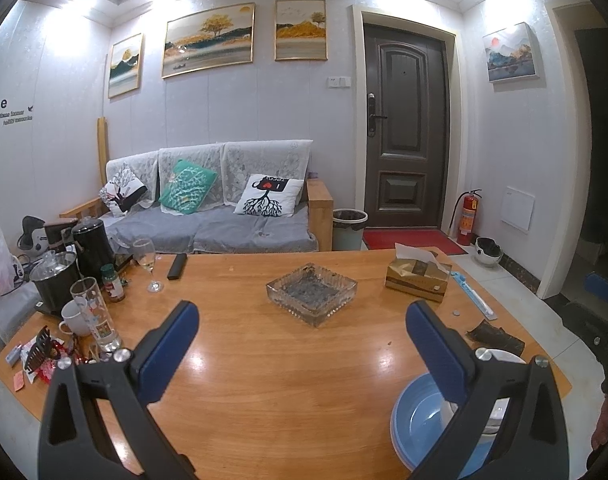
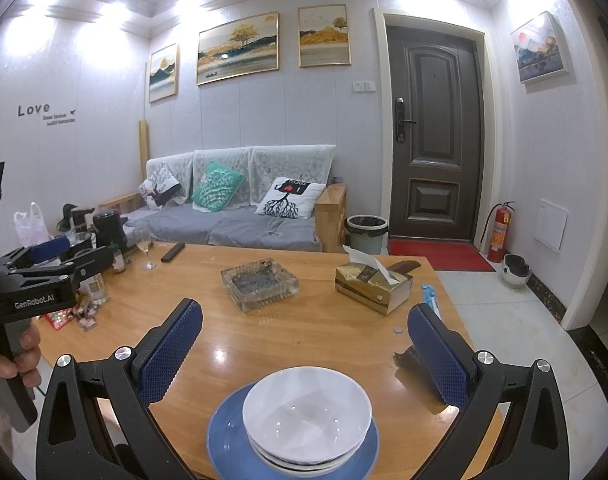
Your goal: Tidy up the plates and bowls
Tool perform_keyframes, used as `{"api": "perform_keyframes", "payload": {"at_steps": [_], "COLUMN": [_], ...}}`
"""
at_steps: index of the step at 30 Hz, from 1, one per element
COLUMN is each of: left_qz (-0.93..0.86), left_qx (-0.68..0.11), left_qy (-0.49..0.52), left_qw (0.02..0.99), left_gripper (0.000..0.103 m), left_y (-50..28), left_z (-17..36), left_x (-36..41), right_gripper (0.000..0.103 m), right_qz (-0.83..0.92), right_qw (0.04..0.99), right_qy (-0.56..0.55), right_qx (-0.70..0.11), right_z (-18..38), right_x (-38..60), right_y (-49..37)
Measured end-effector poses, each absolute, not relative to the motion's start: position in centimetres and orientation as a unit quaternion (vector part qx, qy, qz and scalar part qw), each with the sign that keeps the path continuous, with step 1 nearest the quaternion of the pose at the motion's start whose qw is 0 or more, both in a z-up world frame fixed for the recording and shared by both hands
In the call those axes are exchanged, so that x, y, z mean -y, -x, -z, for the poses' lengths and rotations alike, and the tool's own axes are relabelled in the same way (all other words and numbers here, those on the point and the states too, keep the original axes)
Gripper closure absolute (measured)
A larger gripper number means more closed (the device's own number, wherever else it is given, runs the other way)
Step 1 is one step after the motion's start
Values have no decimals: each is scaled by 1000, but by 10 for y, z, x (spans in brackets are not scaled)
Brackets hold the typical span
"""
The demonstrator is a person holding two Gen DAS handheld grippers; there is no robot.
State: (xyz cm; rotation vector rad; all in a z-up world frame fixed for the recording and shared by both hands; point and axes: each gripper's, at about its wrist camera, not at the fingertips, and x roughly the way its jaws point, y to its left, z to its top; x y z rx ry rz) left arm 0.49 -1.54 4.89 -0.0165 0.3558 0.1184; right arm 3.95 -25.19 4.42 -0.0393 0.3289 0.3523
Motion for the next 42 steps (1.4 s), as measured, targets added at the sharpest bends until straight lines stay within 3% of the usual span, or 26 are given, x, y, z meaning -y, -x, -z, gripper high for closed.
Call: {"api": "perform_keyframes", "payload": {"at_steps": [42], "left_qz": [-59], "left_qx": [-172], "left_qy": [11], "left_qw": [983], "left_gripper": [1], "left_y": [-3], "left_z": [-50], "left_x": [14], "right_gripper": [1], "right_qz": [-174], "right_qw": [971], "right_qy": [20], "right_qx": [-163], "right_z": [-43], "right_x": [253], "right_y": [-41]}}
